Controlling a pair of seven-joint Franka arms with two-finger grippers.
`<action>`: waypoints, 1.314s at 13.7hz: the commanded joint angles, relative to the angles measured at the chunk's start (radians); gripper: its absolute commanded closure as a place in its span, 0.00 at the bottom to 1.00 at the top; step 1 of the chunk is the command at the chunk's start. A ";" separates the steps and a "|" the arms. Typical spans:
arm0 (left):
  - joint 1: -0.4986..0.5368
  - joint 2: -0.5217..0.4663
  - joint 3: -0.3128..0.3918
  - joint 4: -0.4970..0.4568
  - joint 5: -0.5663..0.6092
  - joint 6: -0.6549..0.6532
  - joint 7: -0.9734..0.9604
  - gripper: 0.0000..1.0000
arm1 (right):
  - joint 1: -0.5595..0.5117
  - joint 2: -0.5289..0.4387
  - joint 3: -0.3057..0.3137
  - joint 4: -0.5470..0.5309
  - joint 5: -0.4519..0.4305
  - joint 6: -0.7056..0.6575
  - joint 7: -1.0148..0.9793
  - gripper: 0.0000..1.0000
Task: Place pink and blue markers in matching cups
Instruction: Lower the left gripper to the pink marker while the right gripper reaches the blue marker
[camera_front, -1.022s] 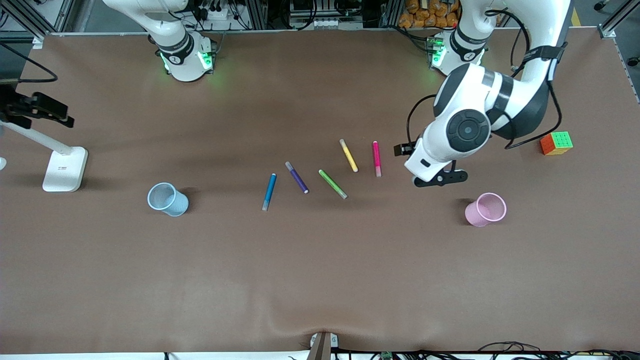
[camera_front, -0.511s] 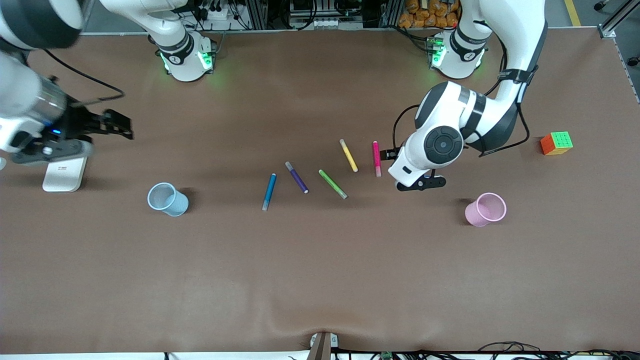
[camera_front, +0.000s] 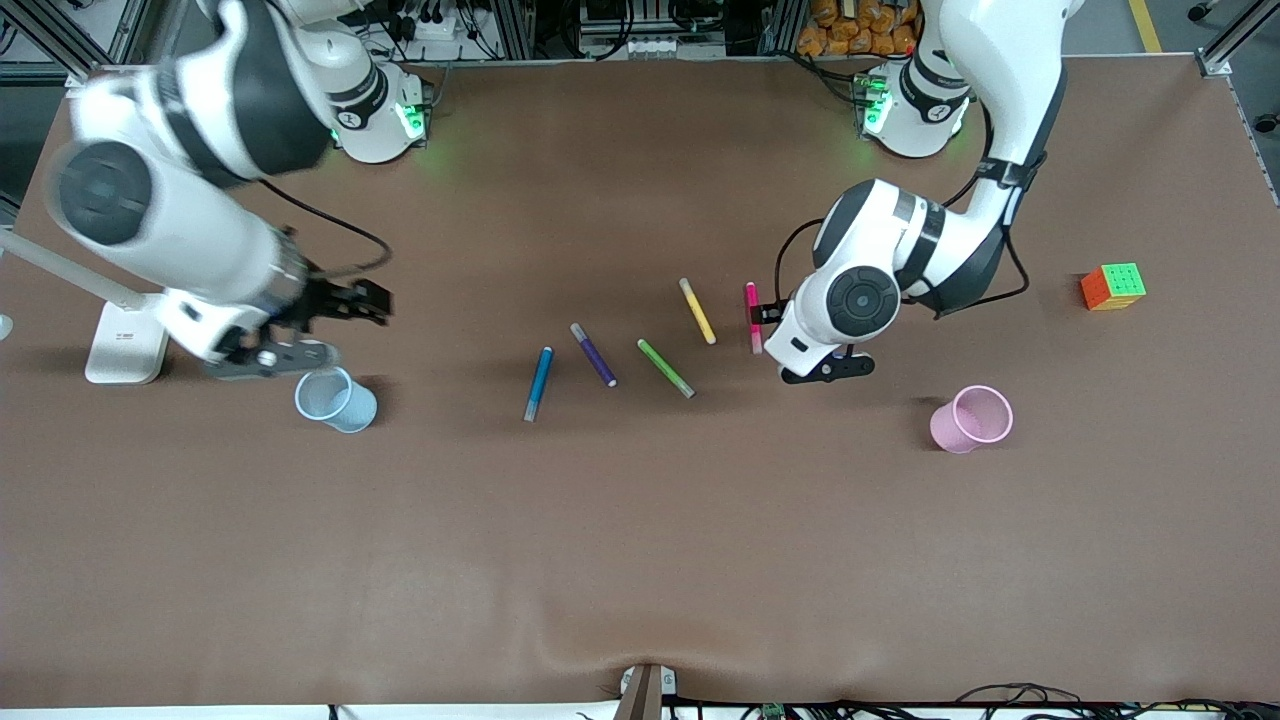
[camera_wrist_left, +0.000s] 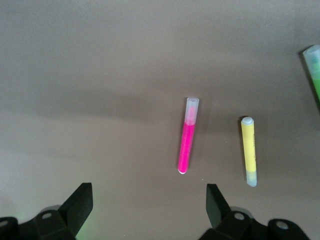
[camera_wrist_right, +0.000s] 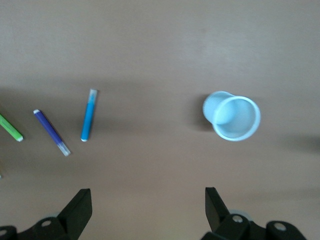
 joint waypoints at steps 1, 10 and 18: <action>-0.016 0.007 0.003 -0.024 -0.031 0.035 -0.017 0.00 | 0.054 0.076 -0.008 0.014 0.014 0.078 0.052 0.00; -0.050 0.071 0.003 -0.139 -0.068 0.276 -0.014 0.00 | 0.165 0.257 -0.008 0.012 0.014 0.285 0.250 0.00; -0.042 0.158 0.003 -0.082 -0.078 0.356 -0.017 0.34 | 0.218 0.377 -0.009 0.004 0.014 0.411 0.442 0.00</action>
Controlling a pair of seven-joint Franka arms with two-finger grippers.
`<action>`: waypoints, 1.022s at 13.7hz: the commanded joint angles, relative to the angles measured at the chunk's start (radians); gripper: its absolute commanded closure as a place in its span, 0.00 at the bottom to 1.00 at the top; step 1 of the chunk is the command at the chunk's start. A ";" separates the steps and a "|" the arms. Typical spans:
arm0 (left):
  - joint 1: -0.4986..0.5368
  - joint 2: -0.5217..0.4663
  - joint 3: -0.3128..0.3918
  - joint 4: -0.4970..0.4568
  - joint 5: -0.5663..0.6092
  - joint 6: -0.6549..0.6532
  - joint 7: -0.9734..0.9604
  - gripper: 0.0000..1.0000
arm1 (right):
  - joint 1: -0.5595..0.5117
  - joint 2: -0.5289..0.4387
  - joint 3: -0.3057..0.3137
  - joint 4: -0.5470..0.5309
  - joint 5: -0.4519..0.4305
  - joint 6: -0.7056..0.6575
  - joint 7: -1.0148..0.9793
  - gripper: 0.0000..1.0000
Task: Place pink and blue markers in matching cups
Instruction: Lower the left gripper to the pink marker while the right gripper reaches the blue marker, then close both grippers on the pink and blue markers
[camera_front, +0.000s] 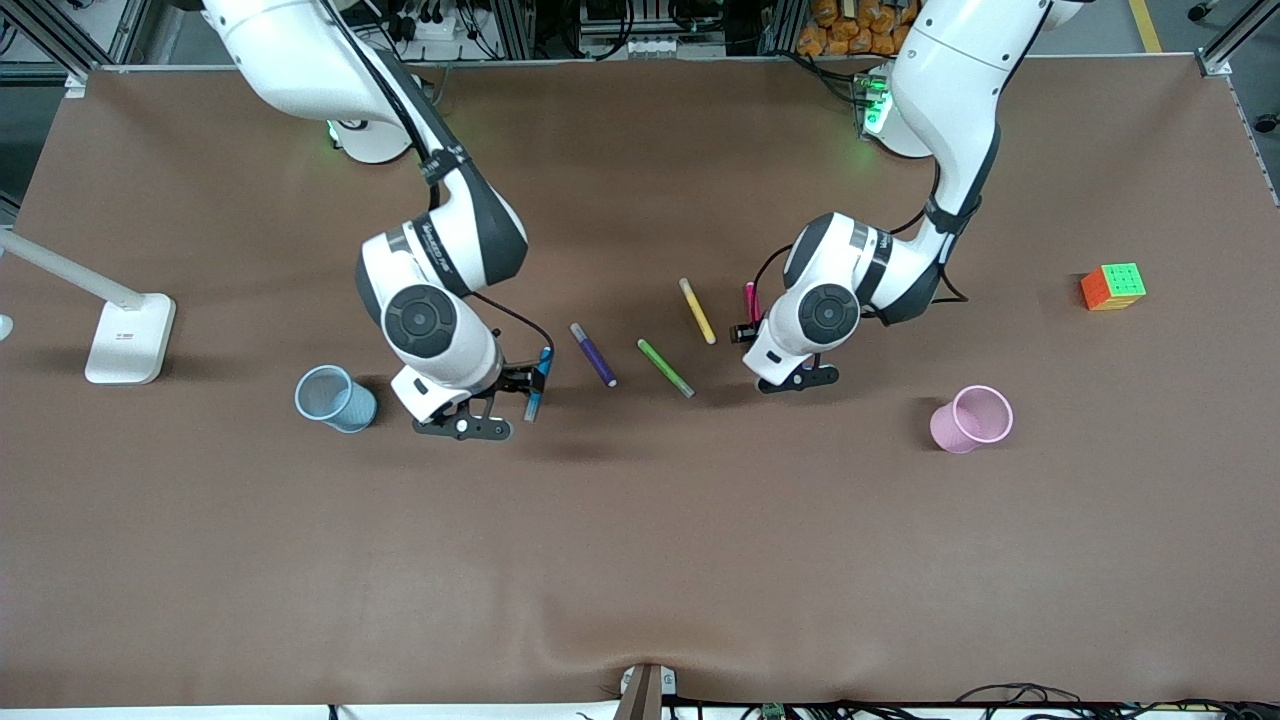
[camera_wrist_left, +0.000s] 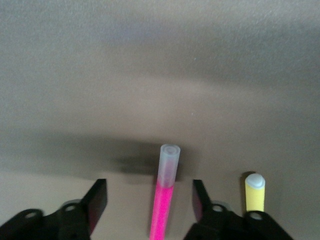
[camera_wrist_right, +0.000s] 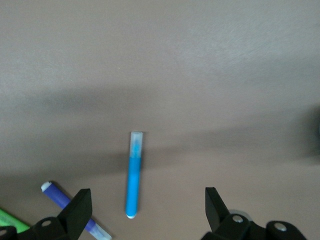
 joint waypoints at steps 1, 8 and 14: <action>-0.003 0.021 0.001 0.030 -0.045 -0.001 -0.014 0.39 | 0.055 0.047 -0.010 0.004 0.006 0.055 0.104 0.00; -0.009 0.029 0.001 0.019 -0.053 -0.002 -0.017 0.52 | 0.061 0.080 -0.008 -0.104 -0.002 0.252 0.085 0.00; -0.011 0.035 0.001 0.019 -0.053 -0.004 -0.017 1.00 | 0.054 0.106 -0.008 -0.104 0.004 0.270 -0.029 0.00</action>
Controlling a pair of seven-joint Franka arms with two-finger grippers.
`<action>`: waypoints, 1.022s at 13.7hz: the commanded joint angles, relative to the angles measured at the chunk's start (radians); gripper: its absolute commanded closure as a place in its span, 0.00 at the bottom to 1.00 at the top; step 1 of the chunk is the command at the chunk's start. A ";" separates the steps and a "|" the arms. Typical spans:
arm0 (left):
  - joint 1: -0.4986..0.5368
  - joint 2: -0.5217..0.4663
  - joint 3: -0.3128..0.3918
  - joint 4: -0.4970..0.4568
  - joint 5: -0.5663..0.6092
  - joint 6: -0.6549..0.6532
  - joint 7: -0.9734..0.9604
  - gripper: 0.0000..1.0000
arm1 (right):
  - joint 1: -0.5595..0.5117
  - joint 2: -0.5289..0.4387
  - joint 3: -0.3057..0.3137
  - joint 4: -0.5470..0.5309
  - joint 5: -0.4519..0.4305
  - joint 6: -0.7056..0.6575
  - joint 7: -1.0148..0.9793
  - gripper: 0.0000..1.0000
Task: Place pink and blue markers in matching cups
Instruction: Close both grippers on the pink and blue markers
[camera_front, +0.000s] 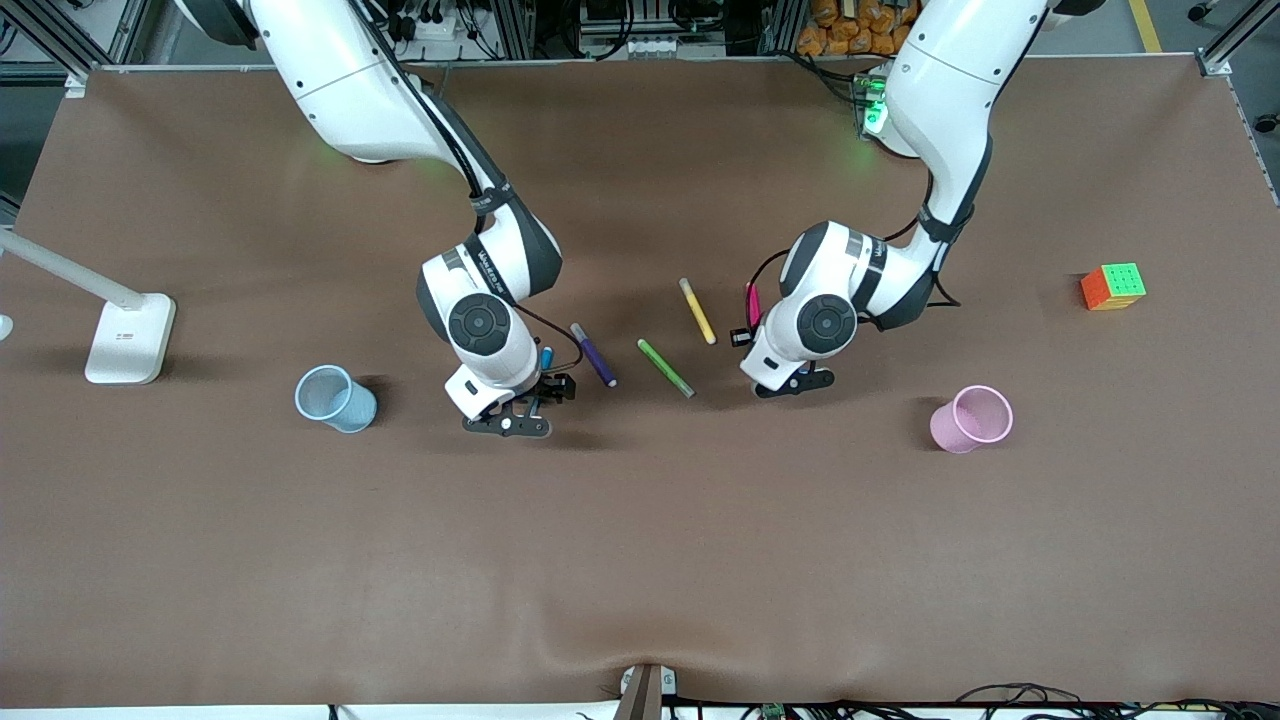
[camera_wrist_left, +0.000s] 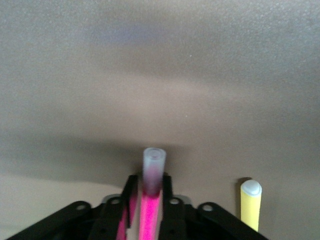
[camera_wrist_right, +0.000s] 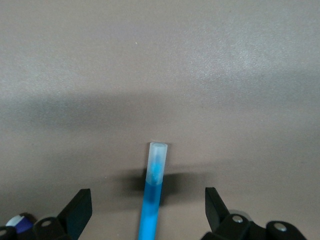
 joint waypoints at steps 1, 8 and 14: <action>-0.006 0.005 0.004 0.008 -0.015 -0.007 -0.015 1.00 | -0.004 0.011 0.002 -0.002 0.007 0.018 -0.014 0.00; 0.038 -0.118 0.018 0.017 0.003 -0.134 -0.014 1.00 | 0.001 0.040 0.004 0.000 0.010 0.018 -0.002 0.00; 0.176 -0.268 0.017 0.029 0.064 -0.241 -0.012 1.00 | 0.002 0.050 0.004 0.002 0.010 0.026 -0.002 0.15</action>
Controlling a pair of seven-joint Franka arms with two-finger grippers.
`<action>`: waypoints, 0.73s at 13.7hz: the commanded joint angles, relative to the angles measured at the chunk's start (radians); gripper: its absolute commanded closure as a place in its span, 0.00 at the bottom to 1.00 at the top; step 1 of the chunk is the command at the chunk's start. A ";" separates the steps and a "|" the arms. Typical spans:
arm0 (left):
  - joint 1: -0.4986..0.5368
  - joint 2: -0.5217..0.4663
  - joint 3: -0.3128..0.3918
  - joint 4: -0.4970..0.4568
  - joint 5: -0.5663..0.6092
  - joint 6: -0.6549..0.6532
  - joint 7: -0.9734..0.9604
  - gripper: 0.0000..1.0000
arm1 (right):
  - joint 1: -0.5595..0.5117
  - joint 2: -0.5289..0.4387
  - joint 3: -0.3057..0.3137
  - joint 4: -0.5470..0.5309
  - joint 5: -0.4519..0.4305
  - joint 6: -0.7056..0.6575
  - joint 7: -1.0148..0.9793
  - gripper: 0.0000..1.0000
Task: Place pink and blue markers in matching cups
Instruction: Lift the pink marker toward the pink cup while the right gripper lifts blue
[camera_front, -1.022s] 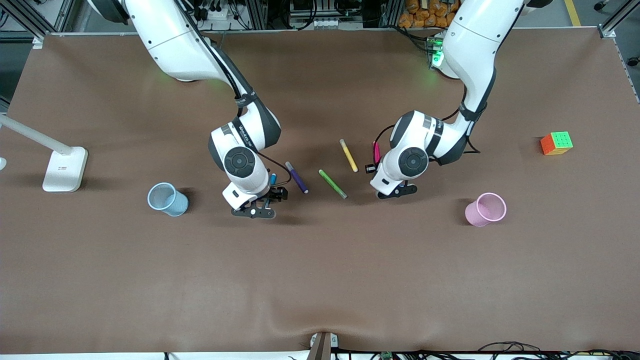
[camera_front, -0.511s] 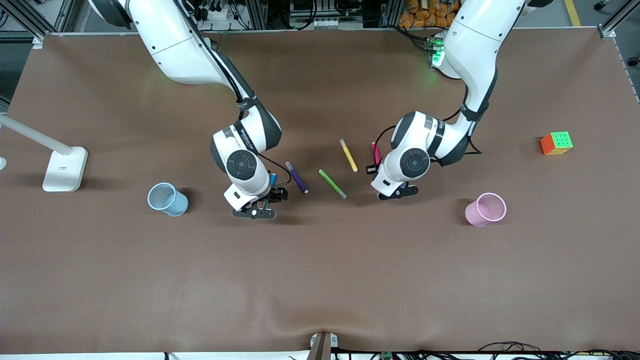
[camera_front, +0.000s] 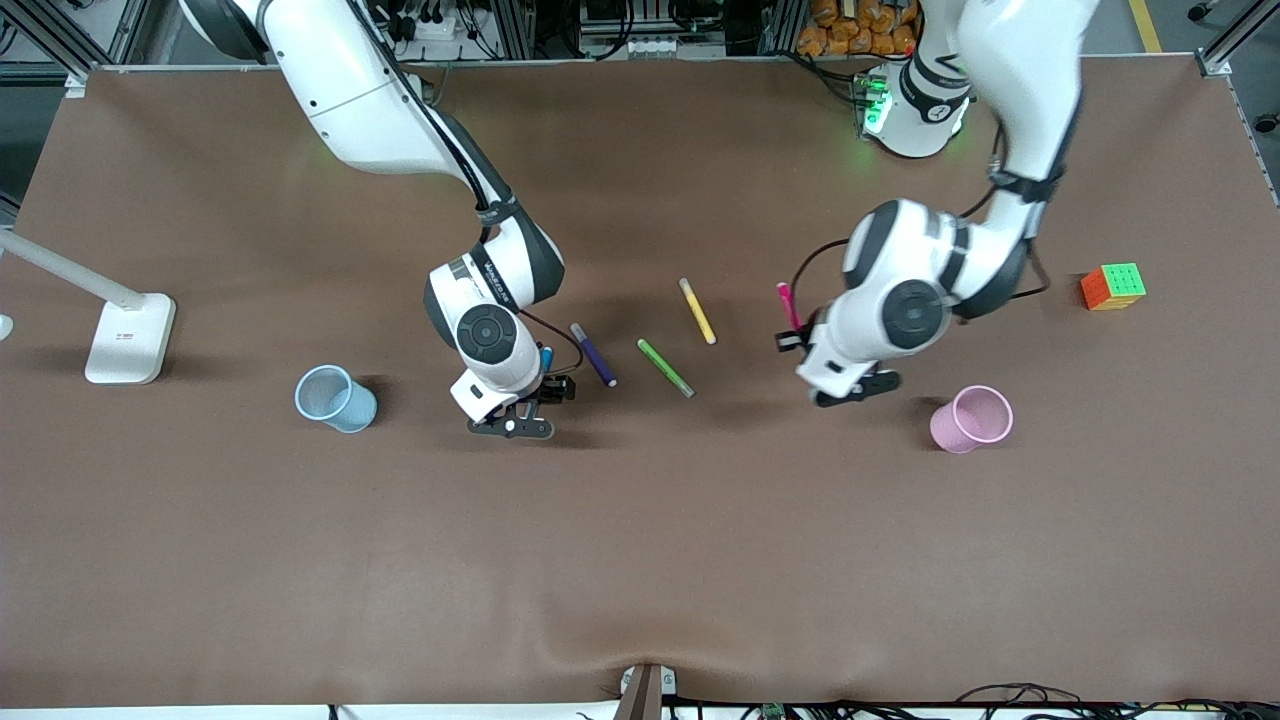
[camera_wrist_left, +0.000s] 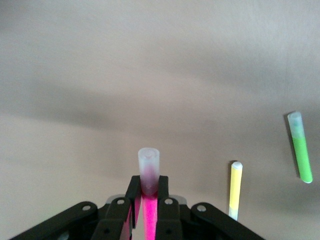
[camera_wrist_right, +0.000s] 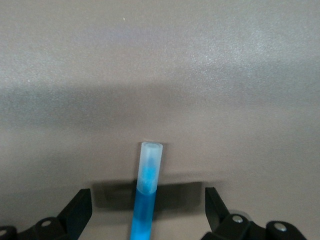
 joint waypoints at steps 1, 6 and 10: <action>0.059 -0.068 -0.006 0.008 0.033 -0.054 -0.012 1.00 | 0.000 0.012 0.001 0.002 0.009 0.013 -0.003 0.41; 0.169 -0.110 -0.004 0.115 0.108 -0.120 -0.026 1.00 | -0.006 0.012 0.001 0.007 0.009 0.015 -0.004 1.00; 0.246 -0.110 -0.003 0.206 0.198 -0.220 -0.073 1.00 | -0.010 0.003 0.000 0.013 0.006 0.010 -0.024 1.00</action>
